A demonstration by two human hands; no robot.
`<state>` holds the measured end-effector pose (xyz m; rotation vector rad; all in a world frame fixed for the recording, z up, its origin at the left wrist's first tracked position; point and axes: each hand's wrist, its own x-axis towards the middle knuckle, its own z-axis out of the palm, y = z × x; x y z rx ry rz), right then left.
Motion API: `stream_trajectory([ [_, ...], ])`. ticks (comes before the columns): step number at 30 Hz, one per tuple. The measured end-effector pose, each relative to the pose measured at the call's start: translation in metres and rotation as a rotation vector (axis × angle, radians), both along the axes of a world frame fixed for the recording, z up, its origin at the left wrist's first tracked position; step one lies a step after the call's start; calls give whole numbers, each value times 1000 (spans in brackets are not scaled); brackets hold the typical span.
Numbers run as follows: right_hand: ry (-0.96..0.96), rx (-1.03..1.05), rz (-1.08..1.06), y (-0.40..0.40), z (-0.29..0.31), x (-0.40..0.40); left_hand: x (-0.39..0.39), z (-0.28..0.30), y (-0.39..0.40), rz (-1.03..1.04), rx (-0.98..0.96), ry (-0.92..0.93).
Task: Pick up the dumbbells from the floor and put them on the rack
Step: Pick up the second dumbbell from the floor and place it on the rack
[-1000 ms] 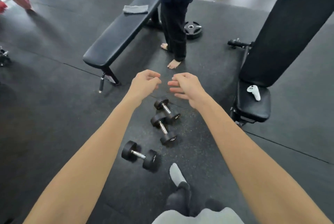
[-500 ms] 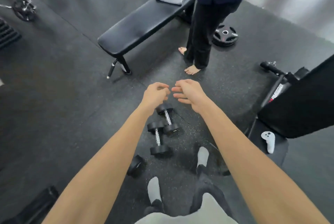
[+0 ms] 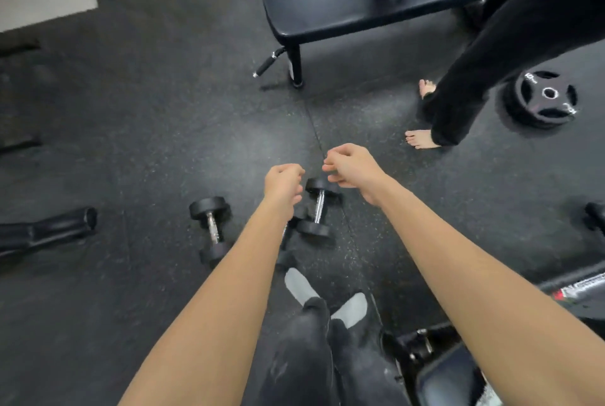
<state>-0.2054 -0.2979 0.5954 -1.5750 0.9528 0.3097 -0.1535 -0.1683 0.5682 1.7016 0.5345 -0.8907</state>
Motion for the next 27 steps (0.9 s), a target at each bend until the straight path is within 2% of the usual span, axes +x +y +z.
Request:
stream_trajectory([
  [10, 199, -61, 256, -33, -214, 30, -20, -219, 6, 341, 122, 377],
  [17, 180, -131, 554, -30, -349, 76, -21, -361, -30, 516, 171, 517],
  [21, 179, -321, 747, -33, -440, 96, -23, -443, -46, 618, 322, 425],
  [24, 228, -528, 926, -37, -508, 106, -21, -494, -61, 739, 333, 512],
  [27, 291, -664, 996, -45, -561, 111, -23, -542, -72, 863, 341, 592],
])
